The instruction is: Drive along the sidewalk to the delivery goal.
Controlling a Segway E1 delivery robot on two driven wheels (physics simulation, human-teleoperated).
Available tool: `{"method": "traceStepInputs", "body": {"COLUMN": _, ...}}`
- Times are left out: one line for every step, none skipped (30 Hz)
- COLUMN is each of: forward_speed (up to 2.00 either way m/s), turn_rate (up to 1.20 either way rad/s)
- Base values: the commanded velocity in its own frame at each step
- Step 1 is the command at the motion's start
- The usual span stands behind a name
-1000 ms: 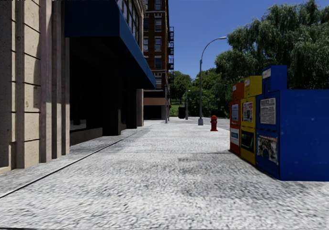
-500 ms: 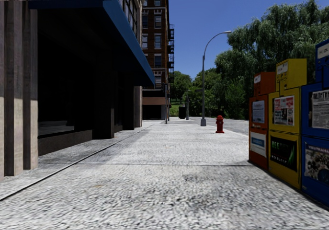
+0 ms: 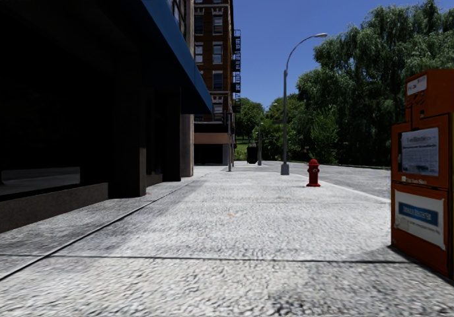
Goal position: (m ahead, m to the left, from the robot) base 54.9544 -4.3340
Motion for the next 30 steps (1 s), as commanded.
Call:
{"method": "traceStepInputs", "body": {"forward_speed": 1.78, "turn_rate": 0.0}}
{"method": "traceStepInputs", "body": {"forward_speed": 1.78, "turn_rate": 0.0}}
{"method": "traceStepInputs", "body": {"forward_speed": 1.78, "turn_rate": 0.0}}
{"method": "traceStepInputs", "body": {"forward_speed": 1.78, "turn_rate": 0.0}}
{"method": "traceStepInputs", "body": {"forward_speed": 1.8, "turn_rate": 0.0}}
{"method": "traceStepInputs", "body": {"forward_speed": 1.8, "turn_rate": 0.0}}
{"method": "traceStepInputs", "body": {"forward_speed": 1.8, "turn_rate": 0.0}}
{"method": "traceStepInputs", "body": {"forward_speed": 1.8, "turn_rate": 0.0}}
{"method": "traceStepInputs", "body": {"forward_speed": 1.8, "turn_rate": 0.0}}
{"method": "traceStepInputs", "body": {"forward_speed": 1.8, "turn_rate": 0.0}}
{"method": "traceStepInputs", "body": {"forward_speed": 1.8, "turn_rate": 0.0}}
{"method": "traceStepInputs", "body": {"forward_speed": 1.8, "turn_rate": 0.0}}
{"method": "traceStepInputs", "body": {"forward_speed": 1.8, "turn_rate": 0.0}}
{"method": "traceStepInputs", "body": {"forward_speed": 1.8, "turn_rate": 0.0}}
{"method": "traceStepInputs", "body": {"forward_speed": 1.8, "turn_rate": 0.0}}
{"method": "traceStepInputs", "body": {"forward_speed": 1.8, "turn_rate": 0.0}}
{"method": "traceStepInputs", "body": {"forward_speed": 1.8, "turn_rate": 0.0}}
{"method": "traceStepInputs", "body": {"forward_speed": 1.8, "turn_rate": 0.0}}
{"method": "traceStepInputs", "body": {"forward_speed": 1.8, "turn_rate": 0.0}}
{"method": "traceStepInputs", "body": {"forward_speed": 1.8, "turn_rate": 0.0}}
{"method": "traceStepInputs", "body": {"forward_speed": 1.8, "turn_rate": 0.0}}
{"method": "traceStepInputs", "body": {"forward_speed": 1.8, "turn_rate": 0.0}}
{"method": "traceStepInputs", "body": {"forward_speed": 1.8, "turn_rate": 0.0}}
{"method": "traceStepInputs", "body": {"forward_speed": 1.8, "turn_rate": 0.0}}
{"method": "traceStepInputs", "body": {"forward_speed": 1.8, "turn_rate": 0.0}}
{"method": "traceStepInputs", "body": {"forward_speed": 1.8, "turn_rate": 0.0}}
{"method": "traceStepInputs", "body": {"forward_speed": 1.8, "turn_rate": 0.0}}
{"method": "traceStepInputs", "body": {"forward_speed": 1.79, "turn_rate": 0.0}}
{"method": "traceStepInputs", "body": {"forward_speed": 1.8, "turn_rate": 0.0}}
{"method": "traceStepInputs", "body": {"forward_speed": 1.82, "turn_rate": 0.0}}
